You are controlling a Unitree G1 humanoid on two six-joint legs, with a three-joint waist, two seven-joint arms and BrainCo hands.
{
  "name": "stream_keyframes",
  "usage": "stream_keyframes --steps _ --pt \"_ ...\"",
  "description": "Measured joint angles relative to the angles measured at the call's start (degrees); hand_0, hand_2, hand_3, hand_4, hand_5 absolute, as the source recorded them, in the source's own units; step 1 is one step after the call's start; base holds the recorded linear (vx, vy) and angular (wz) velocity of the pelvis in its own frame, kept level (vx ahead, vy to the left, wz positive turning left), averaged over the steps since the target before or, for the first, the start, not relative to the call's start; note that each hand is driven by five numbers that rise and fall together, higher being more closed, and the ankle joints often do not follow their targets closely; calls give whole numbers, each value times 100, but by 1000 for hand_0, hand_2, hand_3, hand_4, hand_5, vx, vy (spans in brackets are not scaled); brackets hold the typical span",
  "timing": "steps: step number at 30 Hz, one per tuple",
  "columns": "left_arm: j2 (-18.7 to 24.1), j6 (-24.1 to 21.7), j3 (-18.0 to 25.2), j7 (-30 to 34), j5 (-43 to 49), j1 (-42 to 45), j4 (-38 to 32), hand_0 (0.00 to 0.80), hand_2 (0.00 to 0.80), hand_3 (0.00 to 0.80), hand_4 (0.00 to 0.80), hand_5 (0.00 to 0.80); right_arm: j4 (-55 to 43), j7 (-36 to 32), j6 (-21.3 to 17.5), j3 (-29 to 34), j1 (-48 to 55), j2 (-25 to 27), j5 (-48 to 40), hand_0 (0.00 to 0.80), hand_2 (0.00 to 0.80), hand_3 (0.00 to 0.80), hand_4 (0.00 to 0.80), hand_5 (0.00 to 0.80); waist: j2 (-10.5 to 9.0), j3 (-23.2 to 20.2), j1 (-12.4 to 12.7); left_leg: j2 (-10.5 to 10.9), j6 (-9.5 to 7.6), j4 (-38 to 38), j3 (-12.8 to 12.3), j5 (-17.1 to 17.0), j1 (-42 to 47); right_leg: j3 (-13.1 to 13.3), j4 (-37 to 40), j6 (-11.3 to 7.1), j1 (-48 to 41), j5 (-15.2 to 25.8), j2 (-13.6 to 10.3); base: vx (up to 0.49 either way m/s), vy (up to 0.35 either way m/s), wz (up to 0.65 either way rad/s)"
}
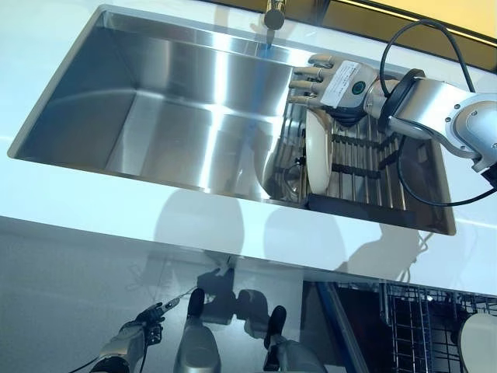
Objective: Take plates into dishwasher
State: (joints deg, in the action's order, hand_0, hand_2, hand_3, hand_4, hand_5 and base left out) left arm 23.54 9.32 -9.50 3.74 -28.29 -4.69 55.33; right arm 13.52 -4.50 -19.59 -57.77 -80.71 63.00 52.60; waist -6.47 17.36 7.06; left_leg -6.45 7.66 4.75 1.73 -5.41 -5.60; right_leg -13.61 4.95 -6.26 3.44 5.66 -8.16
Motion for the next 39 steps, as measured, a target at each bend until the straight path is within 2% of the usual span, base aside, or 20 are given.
stream_keyframes --steps 5,6,7,15,19,32,39 --pt "0 -1 1 20 0 -4 0 0 0 0 0 0 -35 -1 -13 0 0 -2 -57 0 0 0 0 0 3 2 -6 0 0 0 -7 0 0 9 1 0 5 0 0 0 0 0" --pt "0 -2 2 20 0 -3 -1 0 0 0 0 0 -51 -8 -14 1 0 -2 -93 198 198 198 198 198 3 2 -7 0 0 1 -9 0 0 10 0 0 6 0 0 0 0 0" --pt "0 -2 4 21 -1 -3 -1 0 0 0 0 0 -68 -23 -18 1 0 -2 -121 800 800 800 800 800 4 3 -7 0 0 1 -10 0 0 12 0 0 8 0 0 0 0 0" --pt "0 -1 36 31 -1 -2 -3 0 0 0 0 0 -221 -125 -145 26 1 7 -150 800 800 800 800 800 9 7 -10 1 0 -1 -13 0 12 16 0 0 -4 0 -2 0 0 0" --pt "3 0 190 43 -1 2 -3 0 0 0 0 0 -219 -121 -148 36 1 47 -150 800 800 800 800 800 12 8 -19 0 0 1 -23 0 49 29 1 0 -30 1 -1 19 -4 -1" --pt "2 6 197 135 2 9 -4 0 0 0 0 0 -197 -75 -275 35 8 98 -93 800 800 800 800 800 21 13 -134 -1 -1 0 -54 1 123 61 0 1 -78 7 -1 14 -2 0" --pt "-4 6 200 242 3 20 -4 0 0 0 0 0 122 -10 -277 34 112 108 -25 800 800 800 800 800 21 10 -135 -9 -2 -1 -118 1 208 91 0 7 -141 24 4 7 -3 -2"
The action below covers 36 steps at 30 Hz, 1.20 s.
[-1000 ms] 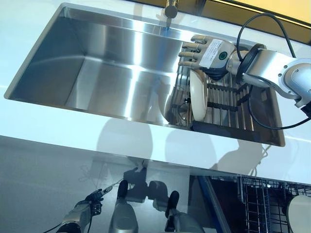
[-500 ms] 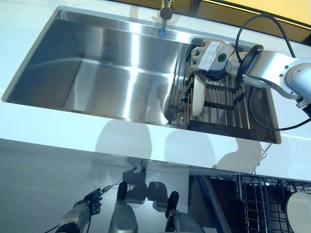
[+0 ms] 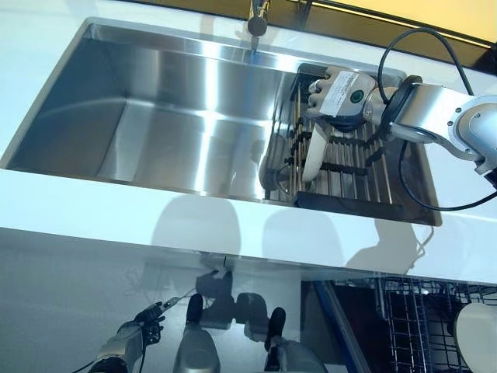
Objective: Take plates into dishwasher
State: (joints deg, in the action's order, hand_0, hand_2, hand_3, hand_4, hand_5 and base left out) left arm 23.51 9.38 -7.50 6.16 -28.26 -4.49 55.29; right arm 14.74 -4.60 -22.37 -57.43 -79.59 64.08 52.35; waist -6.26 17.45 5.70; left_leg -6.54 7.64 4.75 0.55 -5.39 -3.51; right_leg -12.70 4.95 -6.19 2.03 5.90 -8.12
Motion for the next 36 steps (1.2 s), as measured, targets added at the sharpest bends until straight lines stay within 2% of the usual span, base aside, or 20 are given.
stream_keyframes --steps 5,9,14,15,20,21,24,29,33,36 --pt "-1 -3 0 10 6 89 0 0 0 0 0 0 354 49 6 0 20 15 23 800 800 800 800 800 -3 -5 -8 -2 -1 2 -48 0 87 57 0 2 -43 15 1 15 -8 -5" --pt "-3 -1 0 11 51 116 -1 0 0 0 0 0 455 224 14 1 59 237 47 800 800 800 800 800 -4 -43 -29 -6 -2 2 -58 0 107 83 0 4 -56 21 4 0 0 0" --pt "-9 24 -2 16 55 215 15 0 0 0 0 0 570 379 31 17 136 286 48 800 800 800 800 800 -6 -241 -57 -15 -7 5 -125 5 182 127 0 5 -96 25 14 6 -32 -5" --pt "-27 -9 8 11 56 210 125 0 0 0 0 0 561 392 42 211 303 286 49 800 800 800 800 800 -24 -304 -76 -22 -11 6 -147 10 181 130 0 6 -95 27 17 3 -38 -7" --pt "-341 -419 23 -274 306 342 647 0 0 0 0 0 562 492 201 382 603 285 4 800 800 800 800 800 -128 -536 -211 -48 -8 7 -216 13 212 202 6 23 -91 45 40 19 -12 -6" --pt "-367 -384 22 -318 312 357 633 0 0 0 0 0 574 492 248 382 608 291 -50 800 800 800 800 800 -149 -560 -220 -55 -8 7 -226 14 222 226 9 28 -90 49 48 21 29 -9" --pt "-400 -240 23 -330 312 417 607 0 0 0 0 0 680 493 379 381 606 379 -552 800 800 800 800 800 -143 -634 -215 -57 -9 9 -273 15 276 271 14 28 -108 50 49 22 36 -8" --pt "-411 -397 -30 -220 333 452 625 0 0 0 0 0 794 522 637 507 710 399 -1326 800 800 800 800 800 -121 -824 -320 -65 -23 10 -299 26 297 281 17 27 -119 50 53 4 8 -1" --pt "-427 -138 -32 -279 398 456 488 0 0 0 0 0 975 509 918 499 634 407 -1913 800 800 800 800 800 -78 -945 -328 -69 -24 10 -316 27 315 290 19 30 -125 55 55 16 45 -2" --pt "-411 -112 -30 -221 452 473 491 0 0 0 0 0 1168 521 1027 499 531 434 -2079 800 800 800 800 800 -32 -995 -329 -71 -27 12 -334 29 343 304 20 29 -144 55 55 13 16 -2"
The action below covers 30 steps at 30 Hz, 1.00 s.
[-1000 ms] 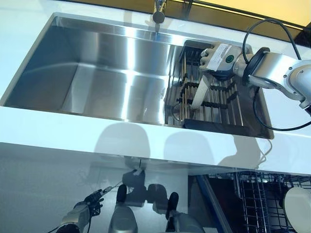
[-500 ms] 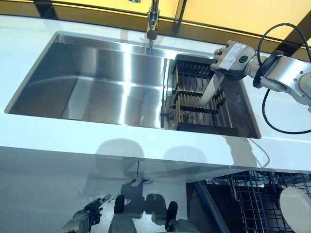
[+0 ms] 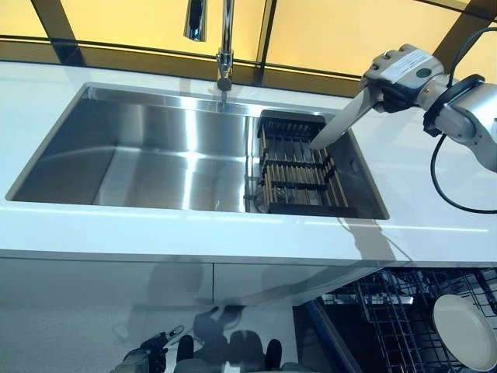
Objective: Take plates into dishwasher
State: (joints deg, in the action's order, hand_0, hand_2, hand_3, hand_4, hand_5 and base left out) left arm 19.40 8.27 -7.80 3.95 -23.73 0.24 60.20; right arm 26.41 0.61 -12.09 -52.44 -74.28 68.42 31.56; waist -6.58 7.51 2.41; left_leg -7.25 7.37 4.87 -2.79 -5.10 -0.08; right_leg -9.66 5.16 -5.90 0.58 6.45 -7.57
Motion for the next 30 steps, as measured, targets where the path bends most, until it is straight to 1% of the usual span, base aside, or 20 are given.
stream_keyframes --steps 3,8,10,11,13,14,16,19,21,22,23,24,25,28,30 --pt "47 0 0 93 49 84 0 0 0 0 0 0 100 2 131 0 -20 15 -118 800 800 800 800 800 57 -53 -1 -16 1 2 -24 16 48 35 2 -10 -33 -9 11 13 10 -4" --pt "100 -12 1 243 58 209 14 0 0 0 0 0 194 3 287 -3 -39 255 -410 800 800 800 800 800 109 -90 -12 -36 2 1 -63 17 66 92 2 -7 -23 -8 31 9 4 -5" --pt "100 -23 1 303 62 267 21 0 0 0 0 0 272 6 353 -2 -40 298 -492 800 800 800 800 800 109 -92 -13 -40 12 1 -126 25 106 131 2 -7 -22 -2 35 10 -65 -15" --pt "69 -144 3 355 132 275 184 0 0 0 0 0 299 16 370 26 -7 359 -594 800 800 800 800 800 102 -97 -35 -65 15 1 -179 41 140 171 2 -9 -22 0 43 15 -88 -16" --pt "-8 -371 -17 131 417 289 479 0 0 0 0 0 296 116 401 135 96 397 -745 800 800 800 800 800 64 -131 -149 -67 27 2 -217 55 152 217 0 -6 -8 0 62 23 -21 -13" --pt "-41 -412 -24 68 499 347 478 0 0 0 0 0 303 120 422 162 96 429 -809 800 800 800 800 800 51 -142 -165 -71 29 2 -222 57 155 235 0 -1 -5 3 69 20 13 -9" --pt "-50 -413 -109 48 499 351 443 0 0 0 0 0 430 118 519 166 44 568 -947 800 800 800 800 800 42 -159 -169 -74 27 2 -282 74 202 283 0 26 -14 22 76 15 29 -13" --pt "-5 -397 -105 66 498 358 365 0 0 0 0 0 693 90 634 166 1 680 -1174 800 800 800 800 800 48 -250 -176 -72 25 5 -339 97 251 325 2 6 -31 8 70 9 40 -10" --pt "47 -378 -100 103 498 353 335 0 0 0 0 0 781 5 667 166 -5 734 -1330 800 800 800 800 800 55 -296 -230 -74 25 5 -362 100 264 354 3 2 -27 6 73 36 -2 -5" --pt "58 -426 -69 174 498 347 369 0 0 0 0 0 766 -79 730 182 -5 747 -1435 800 800 800 800 800 59 -328 -302 -85 29 5 -375 103 262 368 3 1 -21 6 78 42 -40 -8" --pt "49 -465 -49 229 498 352 437 0 0 0 0 0 766 -160 748 247 31 766 -1544 800 800 800 800 800 64 -355 -320 -89 31 5 -410 108 277 384 2 1 -12 7 87 24 -35 -11" --pt "48 -491 -67 229 498 370 439 0 0 0 0 0 784 -185 761 247 32 779 -1605 800 800 800 800 800 67 -365 -317 -94 35 5 -447 116 294 417 2 4 -9 9 96 31 -16 -24" --pt "18 -511 -78 231 498 409 439 0 0 0 0 0 812 -277 859 248 33 791 -1729 800 800 800 800 800 70 -369 -316 -112 45 6 -511 136 351 463 2 11 -17 17 115 26 -6 -20" --pt "11 -485 -220 234 499 368 374 0 0 0 0 0 996 -479 1085 245 20 944 -1982 800 800 800 800 800 68 -382 -336 -135 49 5 -525 137 363 476 2 19 -19 22 144 9 2 -7" --pt "12 -468 -223 260 499 369 352 0 0 0 0 0 1237 -514 1164 245 12 991 -2055 800 800 800 800 800 66 -389 -340 -136 53 5 -565 141 381 510 2 20 -16 24 145 -7 6 -12"
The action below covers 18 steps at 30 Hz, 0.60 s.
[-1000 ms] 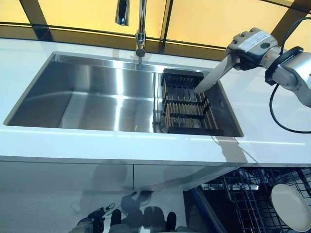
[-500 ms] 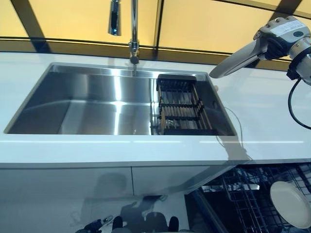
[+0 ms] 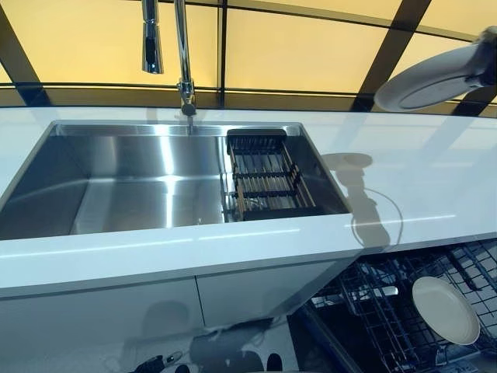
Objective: Take plates into dishwasher
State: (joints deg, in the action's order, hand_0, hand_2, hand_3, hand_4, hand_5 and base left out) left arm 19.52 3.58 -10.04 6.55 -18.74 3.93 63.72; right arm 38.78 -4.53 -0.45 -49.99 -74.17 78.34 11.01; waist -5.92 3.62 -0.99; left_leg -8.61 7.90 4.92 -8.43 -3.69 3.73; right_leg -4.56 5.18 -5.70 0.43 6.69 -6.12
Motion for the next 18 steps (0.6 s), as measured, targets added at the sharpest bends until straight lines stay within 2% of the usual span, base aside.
stream_keyframes --steps 3,7,10,14,18 --pt "48 32 0 87 2 35 -30 0 0 0 0 0 209 -61 197 2 0 155 -178 800 800 800 800 800 5 -3 -5 7 -3 2 -127 33 59 107 1 -5 24 12 -3 -14 10 -18" --pt "116 66 1 180 52 56 -28 0 0 0 0 0 233 -182 321 15 2 343 -394 800 800 800 800 800 13 -9 -159 7 -3 3 -272 55 66 237 0 -12 103 38 7 -11 13 -16" --pt "153 58 0 257 173 66 -22 0 0 0 0 0 354 -351 410 220 49 403 -511 800 800 800 800 800 25 -12 -307 18 -8 2 -346 68 74 300 -2 -15 137 58 8 -9 22 -14" --pt "169 3 -1 301 224 47 -3 0 0 0 0 0 526 -488 457 472 251 548 -684 800 800 800 800 800 42 -12 -357 23 -10 6 -531 112 171 449 -1 -19 148 81 22 -27 26 -21" --pt "60 -84 -7 367 224 34 276 0 0 0 0 0 550 -544 471 1215 860 570 -830 800 800 800 800 800 48 -10 -511 26 -6 26 -729 148 247 492 0 -25 204 124 10 -35 58 -24"
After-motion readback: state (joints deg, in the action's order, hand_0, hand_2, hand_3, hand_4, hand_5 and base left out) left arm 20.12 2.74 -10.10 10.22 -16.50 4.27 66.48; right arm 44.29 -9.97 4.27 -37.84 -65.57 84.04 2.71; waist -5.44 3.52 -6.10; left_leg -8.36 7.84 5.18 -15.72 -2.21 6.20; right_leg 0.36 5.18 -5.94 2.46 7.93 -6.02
